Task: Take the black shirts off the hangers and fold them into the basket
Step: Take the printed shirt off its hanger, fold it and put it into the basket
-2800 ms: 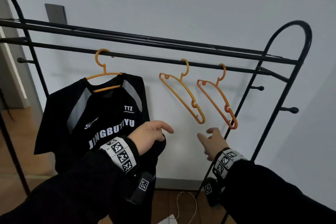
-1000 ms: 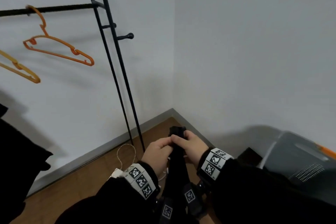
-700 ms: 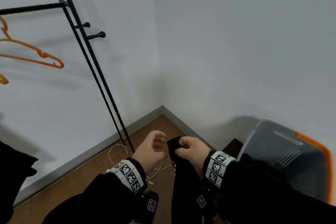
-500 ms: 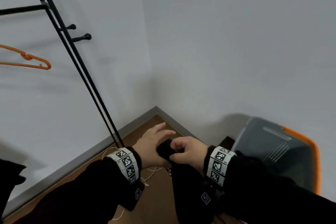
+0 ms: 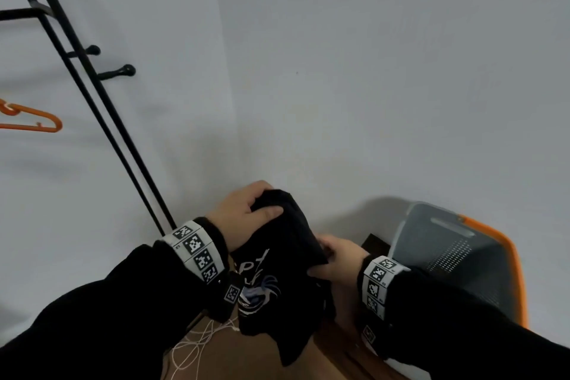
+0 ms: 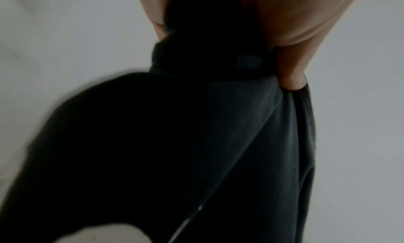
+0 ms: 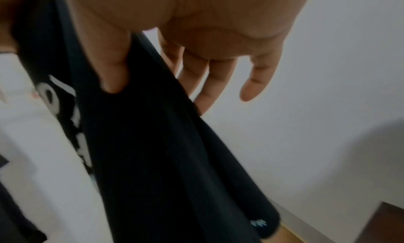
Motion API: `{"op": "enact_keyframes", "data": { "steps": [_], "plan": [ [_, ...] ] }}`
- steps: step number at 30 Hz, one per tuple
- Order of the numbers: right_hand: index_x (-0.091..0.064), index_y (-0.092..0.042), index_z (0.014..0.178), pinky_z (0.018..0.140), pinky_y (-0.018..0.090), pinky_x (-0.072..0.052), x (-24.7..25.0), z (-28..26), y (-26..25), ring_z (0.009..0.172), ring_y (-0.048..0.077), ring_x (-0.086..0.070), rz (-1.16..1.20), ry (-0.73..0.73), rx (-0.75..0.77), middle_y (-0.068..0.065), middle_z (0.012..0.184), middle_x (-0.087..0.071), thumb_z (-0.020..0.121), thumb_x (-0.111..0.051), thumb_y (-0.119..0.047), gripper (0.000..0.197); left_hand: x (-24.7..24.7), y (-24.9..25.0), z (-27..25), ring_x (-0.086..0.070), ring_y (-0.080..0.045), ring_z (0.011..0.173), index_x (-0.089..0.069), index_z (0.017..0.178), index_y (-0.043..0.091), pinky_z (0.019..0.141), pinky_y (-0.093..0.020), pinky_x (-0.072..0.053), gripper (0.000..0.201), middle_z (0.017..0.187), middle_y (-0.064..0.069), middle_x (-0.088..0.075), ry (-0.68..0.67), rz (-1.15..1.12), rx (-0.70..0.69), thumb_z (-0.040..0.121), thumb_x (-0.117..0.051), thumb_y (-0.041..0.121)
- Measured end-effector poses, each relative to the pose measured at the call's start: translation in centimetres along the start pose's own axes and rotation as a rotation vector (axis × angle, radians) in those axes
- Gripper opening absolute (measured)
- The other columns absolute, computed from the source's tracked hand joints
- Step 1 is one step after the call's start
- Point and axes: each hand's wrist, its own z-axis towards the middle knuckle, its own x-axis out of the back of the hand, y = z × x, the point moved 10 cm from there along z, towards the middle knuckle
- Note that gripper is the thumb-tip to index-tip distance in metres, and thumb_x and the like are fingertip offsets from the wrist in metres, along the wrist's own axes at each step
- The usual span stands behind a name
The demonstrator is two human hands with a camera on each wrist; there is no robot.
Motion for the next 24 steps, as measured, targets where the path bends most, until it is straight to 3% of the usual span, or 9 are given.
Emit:
{"op": "enact_keyframes", "data": {
  "steps": [2,5,8,10,12,14,16,20,24],
  "plan": [
    [-0.057,-0.046,0.114,0.094,0.033,-0.050,0.1,0.5,0.5,0.110,0.014,-0.063,-0.165,0.037,-0.107,-0.015,0.112,-0.067,0.071,-0.067,-0.050,0.045,2.7,0.9,0.0,-0.061,0.004,0.068,-0.061,0.087,0.032,0.068,-0.012,-0.046,0.012,0.074,0.020,-0.067,0.066,-0.031,-0.042,0.086,-0.070,0.023],
    [-0.065,-0.041,0.081,0.082,0.027,-0.045,-0.9,1.8,-0.8,0.104,0.023,-0.063,-0.147,0.031,-0.106,-0.008,0.088,-0.061,0.075,-0.065,-0.042,0.006,6.6,2.3,-0.2,-0.061,0.000,0.070,-0.063,0.086,0.033,0.069,-0.012,-0.047,0.012,0.074,0.019,-0.067,0.122,-0.055,-0.094,0.085,-0.070,0.023],
    [-0.061,-0.056,0.059,0.074,0.025,-0.042,-1.8,3.4,-2.3,0.088,0.019,-0.062,-0.048,0.074,-0.081,-0.010,0.077,-0.058,0.085,-0.066,-0.027,0.040,10.3,3.6,-0.5,-0.061,0.001,0.069,-0.062,0.087,0.034,0.069,-0.012,-0.048,0.020,0.073,0.020,-0.066,0.136,-0.045,-0.148,0.089,-0.069,0.015],
    [-0.069,-0.042,0.069,0.076,0.030,-0.051,-1.3,4.0,-3.3,0.081,0.020,-0.065,0.127,0.138,-0.102,-0.007,0.075,-0.068,0.090,-0.058,-0.020,0.032,13.0,3.7,-0.8,-0.060,0.005,0.069,-0.061,0.087,0.036,0.068,-0.010,-0.046,0.021,0.073,0.023,-0.065,0.159,0.003,-0.155,0.090,-0.068,0.016],
    [-0.070,-0.019,0.089,0.083,0.036,-0.053,0.8,4.2,-3.2,0.089,0.027,-0.067,0.318,0.327,-0.150,0.007,0.086,-0.073,0.093,-0.051,-0.013,0.020,16.0,2.6,-1.2,-0.060,0.005,0.071,-0.059,0.087,0.038,0.068,-0.013,-0.045,0.016,0.074,0.025,-0.065,0.205,0.077,-0.129,0.091,-0.066,0.024],
    [-0.065,-0.013,0.093,0.087,0.039,-0.051,3.3,3.8,-3.1,0.092,0.030,-0.065,0.423,0.512,-0.169,0.010,0.090,-0.071,0.094,-0.048,-0.015,0.017,19.0,0.7,-1.5,-0.061,0.002,0.075,-0.058,0.088,0.039,0.069,-0.017,-0.046,0.010,0.077,0.019,-0.066,0.250,0.150,-0.069,0.092,-0.064,0.032],
    [-0.061,-0.014,0.091,0.083,0.044,-0.053,4.9,3.5,-3.9,0.084,0.030,-0.064,0.379,0.578,-0.147,0.009,0.083,-0.068,0.095,-0.050,-0.022,0.014,21.2,-1.4,-1.8,-0.061,0.000,0.078,-0.058,0.093,0.036,0.069,-0.020,-0.043,0.004,0.080,0.015,-0.066,0.269,0.213,-0.014,0.093,-0.062,0.034],
    [-0.054,-0.031,0.082,0.066,0.032,-0.049,5.3,3.0,-7.8,0.062,0.017,-0.058,0.239,0.509,-0.036,-0.001,0.069,-0.064,0.094,-0.063,-0.028,0.015,24.4,-4.6,-2.1,-0.059,-0.002,0.080,-0.057,0.100,0.028,0.066,-0.019,-0.040,0.008,0.083,0.014,-0.063,0.355,0.254,0.057,0.095,-0.058,0.033],
    [-0.066,-0.031,0.095,0.081,0.031,-0.055,4.3,3.4,-9.6,0.085,0.016,-0.070,0.107,0.296,-0.047,-0.002,0.090,-0.074,0.076,-0.083,-0.027,0.026,25.8,-6.0,-1.5,-0.059,-0.002,0.082,-0.059,0.100,0.026,0.067,-0.019,-0.039,0.010,0.086,0.013,-0.063,0.427,0.222,0.077,0.094,-0.058,0.035]
  ]
}}
